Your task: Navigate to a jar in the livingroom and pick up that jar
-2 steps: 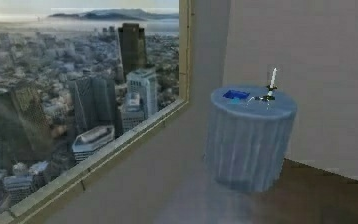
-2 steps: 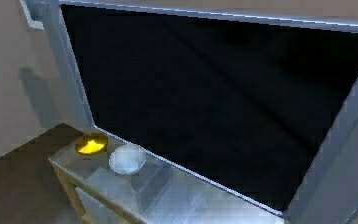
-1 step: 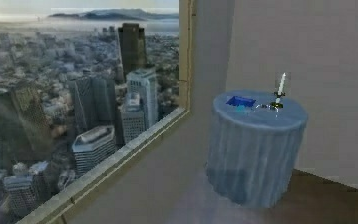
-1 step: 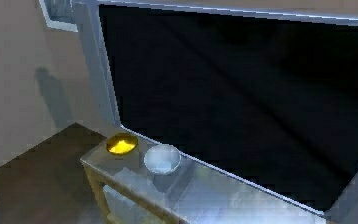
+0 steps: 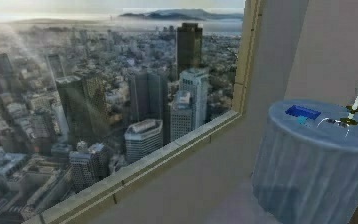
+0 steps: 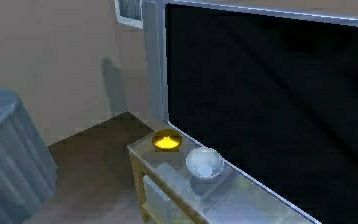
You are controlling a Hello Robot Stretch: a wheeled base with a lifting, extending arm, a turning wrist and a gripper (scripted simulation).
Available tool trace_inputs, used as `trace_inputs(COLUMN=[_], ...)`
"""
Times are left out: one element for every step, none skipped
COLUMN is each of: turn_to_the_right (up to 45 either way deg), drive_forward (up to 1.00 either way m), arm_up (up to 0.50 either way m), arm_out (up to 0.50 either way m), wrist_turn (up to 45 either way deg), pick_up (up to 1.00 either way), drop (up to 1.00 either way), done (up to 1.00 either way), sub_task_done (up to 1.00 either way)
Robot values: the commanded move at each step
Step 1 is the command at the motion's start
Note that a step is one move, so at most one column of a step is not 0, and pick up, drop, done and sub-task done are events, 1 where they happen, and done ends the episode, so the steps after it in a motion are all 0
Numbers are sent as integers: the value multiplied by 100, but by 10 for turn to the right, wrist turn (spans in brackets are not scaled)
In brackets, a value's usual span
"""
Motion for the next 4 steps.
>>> trace_inputs(turn_to_the_right=[0,0,0,0], drive_forward=[0,0,0,0], arm_up=[50,32,0,0], arm_out=[0,0,44,0], wrist_turn=[0,0,0,450], pick_up=[0,0,0,0], drop=[0,0,0,0], done=[0,0,0,0], sub_task_done=[0,0,0,0])
